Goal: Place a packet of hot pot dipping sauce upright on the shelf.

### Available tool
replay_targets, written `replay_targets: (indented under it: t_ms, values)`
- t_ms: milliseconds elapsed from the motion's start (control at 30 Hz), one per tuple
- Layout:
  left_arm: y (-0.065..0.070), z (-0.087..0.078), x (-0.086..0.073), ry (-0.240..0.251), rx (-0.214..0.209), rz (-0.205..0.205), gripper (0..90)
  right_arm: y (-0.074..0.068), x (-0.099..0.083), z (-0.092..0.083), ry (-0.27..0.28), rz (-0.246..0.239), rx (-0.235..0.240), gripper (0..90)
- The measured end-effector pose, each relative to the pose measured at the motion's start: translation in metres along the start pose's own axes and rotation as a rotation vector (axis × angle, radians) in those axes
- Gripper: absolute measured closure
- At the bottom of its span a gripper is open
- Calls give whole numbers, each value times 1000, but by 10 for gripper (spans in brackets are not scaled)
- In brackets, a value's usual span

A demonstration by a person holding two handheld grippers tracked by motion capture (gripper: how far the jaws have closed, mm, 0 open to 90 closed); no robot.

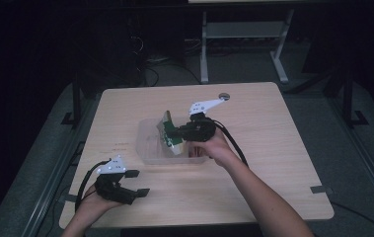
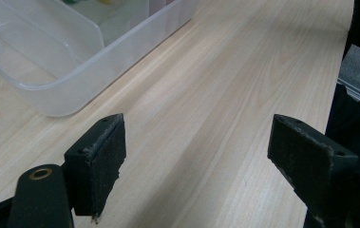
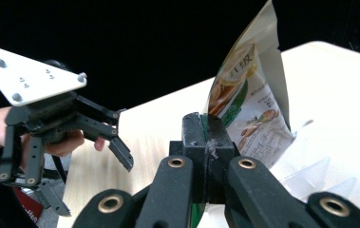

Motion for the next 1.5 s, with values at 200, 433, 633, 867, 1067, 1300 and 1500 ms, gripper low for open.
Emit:
replay_targets:
  t_ms: [200,433,633,867,1067,1300,1500]
  values:
    - [0,0,-1,-3,-3,3,200,0,0,5,-18,-19,-25,860]
    - [1,2,-1,-11,-5,3,200,-1,0,-3,-33,-31,-54,743]
    - [1,3,-1,-9,-10,1,200,-6,4,-12,-13,-46,-52,685]
    - [1,3,-1,-11,-12,6,200,-11,3,-18,-34,-63,-62,606]
    - [0,3,-1,-12,-10,4,200,-21,-3,-24,-93,-85,-78,525]
    - [-1,4,-1,-22,-9,8,200,-31,-18,-35,-153,-110,-105,490]
    - [0,5,-2,-23,-13,5,200,-37,-30,-48,-168,-119,-116,467]
Point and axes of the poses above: each handheld gripper's, and its own axes: z roughly forward along the jaws, x roughly out of its top, y roughly to its right, the point moved 5 cm from there along z, roughly forward along the jaws, and after that the axes turned 9 degrees about x, right-handed, at the moved point
